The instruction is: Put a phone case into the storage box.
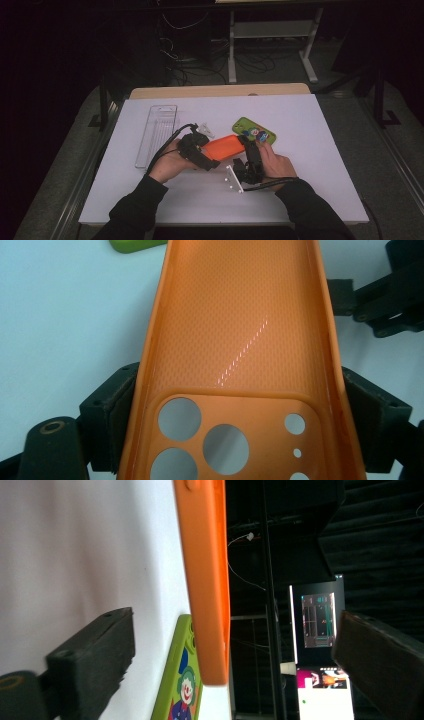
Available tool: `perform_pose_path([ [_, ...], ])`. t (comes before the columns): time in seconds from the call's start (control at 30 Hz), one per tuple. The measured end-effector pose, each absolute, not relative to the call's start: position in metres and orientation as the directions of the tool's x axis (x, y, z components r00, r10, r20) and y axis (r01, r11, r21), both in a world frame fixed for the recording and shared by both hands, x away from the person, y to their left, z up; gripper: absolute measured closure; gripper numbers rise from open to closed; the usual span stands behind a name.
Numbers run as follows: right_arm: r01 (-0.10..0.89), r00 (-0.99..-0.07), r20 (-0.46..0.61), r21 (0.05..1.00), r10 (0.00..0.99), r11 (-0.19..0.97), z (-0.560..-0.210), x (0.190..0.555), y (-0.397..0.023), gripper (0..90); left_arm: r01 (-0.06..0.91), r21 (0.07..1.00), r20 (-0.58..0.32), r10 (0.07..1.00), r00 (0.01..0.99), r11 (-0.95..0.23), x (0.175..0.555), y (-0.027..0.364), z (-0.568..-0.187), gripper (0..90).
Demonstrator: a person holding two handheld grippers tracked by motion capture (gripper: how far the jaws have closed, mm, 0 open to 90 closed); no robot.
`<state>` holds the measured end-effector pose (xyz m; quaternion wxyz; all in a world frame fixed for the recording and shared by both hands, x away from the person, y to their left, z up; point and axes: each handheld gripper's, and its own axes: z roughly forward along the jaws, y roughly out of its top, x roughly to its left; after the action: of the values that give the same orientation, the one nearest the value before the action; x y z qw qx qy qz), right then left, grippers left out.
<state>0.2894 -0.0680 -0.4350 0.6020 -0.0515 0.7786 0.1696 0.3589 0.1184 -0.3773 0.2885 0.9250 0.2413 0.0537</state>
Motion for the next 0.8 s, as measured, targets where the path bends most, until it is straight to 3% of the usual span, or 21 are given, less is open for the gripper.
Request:
perform_pose_path([
  [0.43,-0.299,-0.269,-0.962,0.121,0.038,0.947,-0.442,0.287,-0.054,28.7,0.404,0.563,-0.036,0.467,0.884,-0.721,0.358,0.117,-0.378,15.5],
  [0.8,-0.328,-0.27,-0.962,0.125,0.035,0.936,-0.442,0.282,-0.052,59.0,0.399,0.559,-0.036,0.46,0.887,-0.727,0.357,0.116,-0.379,15.4],
])
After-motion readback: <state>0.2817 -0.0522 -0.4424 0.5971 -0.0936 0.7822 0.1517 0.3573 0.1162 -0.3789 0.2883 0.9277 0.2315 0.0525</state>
